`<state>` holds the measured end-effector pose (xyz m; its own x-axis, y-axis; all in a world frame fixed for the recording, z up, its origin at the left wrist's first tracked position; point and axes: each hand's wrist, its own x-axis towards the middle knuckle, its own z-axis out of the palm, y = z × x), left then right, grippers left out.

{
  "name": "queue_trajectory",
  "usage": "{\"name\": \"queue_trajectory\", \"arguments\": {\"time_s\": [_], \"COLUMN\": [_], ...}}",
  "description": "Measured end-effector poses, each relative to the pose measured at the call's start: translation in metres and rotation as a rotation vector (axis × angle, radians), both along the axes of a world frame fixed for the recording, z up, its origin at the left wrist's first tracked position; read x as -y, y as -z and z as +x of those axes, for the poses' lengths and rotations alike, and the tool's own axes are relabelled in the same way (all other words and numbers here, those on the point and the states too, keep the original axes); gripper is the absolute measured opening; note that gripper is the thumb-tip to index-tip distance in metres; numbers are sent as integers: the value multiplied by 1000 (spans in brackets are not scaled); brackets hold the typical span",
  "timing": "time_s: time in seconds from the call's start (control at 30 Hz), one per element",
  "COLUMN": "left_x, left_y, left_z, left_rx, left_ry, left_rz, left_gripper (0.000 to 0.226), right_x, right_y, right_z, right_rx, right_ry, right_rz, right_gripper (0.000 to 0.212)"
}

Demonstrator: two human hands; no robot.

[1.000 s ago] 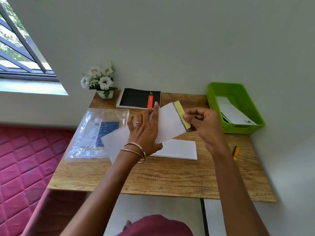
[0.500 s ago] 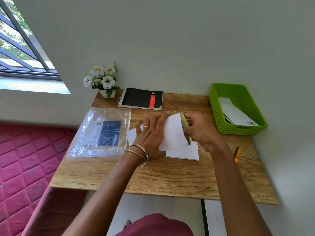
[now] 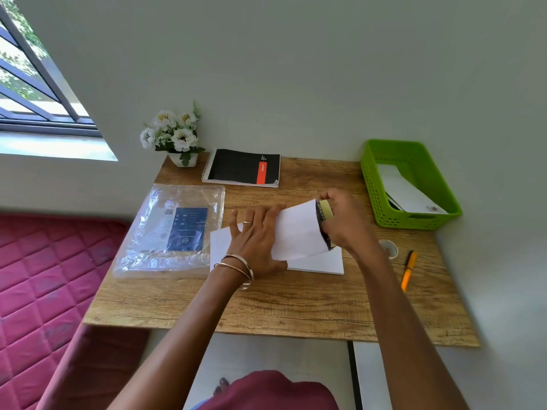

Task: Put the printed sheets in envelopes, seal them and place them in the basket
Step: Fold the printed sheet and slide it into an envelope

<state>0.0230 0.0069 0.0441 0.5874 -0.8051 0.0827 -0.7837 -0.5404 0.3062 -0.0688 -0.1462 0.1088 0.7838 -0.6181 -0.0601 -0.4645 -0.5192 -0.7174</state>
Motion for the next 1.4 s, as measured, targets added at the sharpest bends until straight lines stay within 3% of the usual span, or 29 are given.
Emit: {"name": "queue_trajectory", "arguments": {"time_s": [0.17, 0.27, 0.47, 0.67, 0.9, 1.03, 1.17, 1.3, 1.4], "left_x": [-4, -4, 3, 7, 4, -4, -10, -13, -19], "left_y": [-4, -12, -9, -5, -4, -2, -3, 0, 2], "left_z": [8, 7, -7, -13, -13, -5, 2, 4, 6], "left_rx": [50, 102, 210, 288, 284, 200, 161, 121, 97], "left_ry": [17, 29, 80, 75, 66, 8, -7, 10, -26], "left_rz": [-2, -40, -71, -121, -35, 42, -15, 19, 42], "left_gripper": [100, 96, 115, 119, 118, 109, 97, 122, 127], "right_x": [9, 12, 3, -3, -2, 1, 5, 4, 7], "right_y": [9, 14, 21, 33, 43, 39, 36, 32, 30], "right_z": [-9, -11, -9, -7, -7, -12, -18, -15, -17], "right_rx": [125, 115, 193, 281, 319, 318, 284, 316, 358], "right_ry": [-2, 30, 25, -37, -21, -16, -26, -8, 0], "right_rz": [304, 315, 514, 579, 503, 494, 536, 499, 569], "right_gripper": [27, 21, 11, 53, 70, 76, 79, 74, 71]}}
